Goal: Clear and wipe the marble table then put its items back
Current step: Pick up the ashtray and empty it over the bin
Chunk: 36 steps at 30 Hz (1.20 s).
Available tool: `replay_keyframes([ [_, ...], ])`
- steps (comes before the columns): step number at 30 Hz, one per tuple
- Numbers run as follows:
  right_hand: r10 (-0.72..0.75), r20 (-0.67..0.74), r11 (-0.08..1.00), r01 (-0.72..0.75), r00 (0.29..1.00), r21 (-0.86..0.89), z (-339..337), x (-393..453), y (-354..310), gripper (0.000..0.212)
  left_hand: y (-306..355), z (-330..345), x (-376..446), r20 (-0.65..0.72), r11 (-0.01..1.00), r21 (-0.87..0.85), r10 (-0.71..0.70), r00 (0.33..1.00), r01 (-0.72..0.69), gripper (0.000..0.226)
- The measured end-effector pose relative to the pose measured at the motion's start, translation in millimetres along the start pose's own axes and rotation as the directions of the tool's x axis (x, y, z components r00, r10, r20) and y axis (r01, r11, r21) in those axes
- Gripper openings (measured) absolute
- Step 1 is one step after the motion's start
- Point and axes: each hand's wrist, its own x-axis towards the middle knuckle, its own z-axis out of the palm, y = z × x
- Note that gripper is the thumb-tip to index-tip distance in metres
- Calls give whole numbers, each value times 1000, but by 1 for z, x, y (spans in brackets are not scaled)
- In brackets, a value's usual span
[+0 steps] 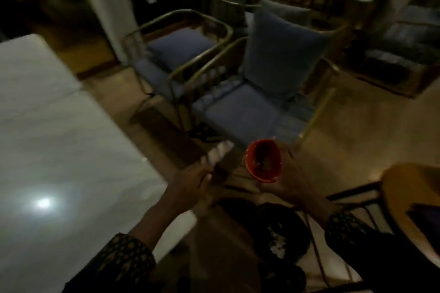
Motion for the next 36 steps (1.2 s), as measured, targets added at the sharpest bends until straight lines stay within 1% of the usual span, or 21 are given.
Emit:
replay_keyframes([
  [1,-64,34,998,63,997,16,22,4,-30,125,-22,-21,-26,-60,999,-2,-33,998,33,25],
  [3,-205,126,978,197,971,75,65,13,-88,126,-60,-57,-79,-169,992,3,-123,978,125,23],
  [5,-329,237,944,317,914,86,107,17,-145,126,-95,-85,-127,-266,977,13,-202,943,213,24],
  [7,-423,312,906,401,850,135,149,20,-193,129,-126,-108,-170,-351,948,-2,-299,887,319,23],
  [9,-480,375,877,434,793,204,190,21,-231,125,-152,-124,-209,-435,913,-37,-380,816,405,22],
  [10,-521,417,853,464,744,239,217,20,-256,124,-168,-133,-237,-480,884,-65,-434,762,463,21],
  [11,-546,440,837,479,713,264,232,21,-271,123,-176,-138,-252,-499,863,-82,-468,729,498,22],
  [12,-568,448,823,490,691,288,243,23,-283,123,-182,-142,-262,-507,848,-81,-488,710,525,22],
  [16,-672,522,736,546,525,399,318,22,-352,124,-224,-169,-331,-555,745,-63,-579,597,664,26],
  [18,-714,539,694,560,447,454,355,25,-385,124,-249,-188,-358,-574,693,-46,-608,549,720,34],
  [20,-743,541,659,575,395,485,389,28,-418,123,-276,-207,-377,-588,635,-18,-632,505,773,41],
  [22,-740,550,661,570,388,488,420,30,-448,122,-303,-227,-393,-601,577,-17,-659,453,816,44],
  [24,-734,557,666,571,388,480,444,30,-475,123,-325,-244,-403,-613,510,-44,-693,380,859,46],
  [27,-746,563,643,606,355,469,476,34,-514,124,-355,-276,-412,-632,449,-98,-717,293,888,50],
  [29,-750,560,633,626,352,455,495,34,-540,123,-379,-300,-423,-641,434,-102,-717,275,895,53],
  [32,-755,540,631,634,372,446,527,30,-584,122,-424,-345,-450,-661,423,-72,-699,274,903,54],
  [35,-759,533,627,641,374,443,570,23,-634,121,-478,-398,-482,-679,398,-49,-686,262,916,48],
  [36,-759,522,631,638,390,442,587,19,-651,120,-499,-416,-494,-683,407,-32,-676,277,913,47],
])
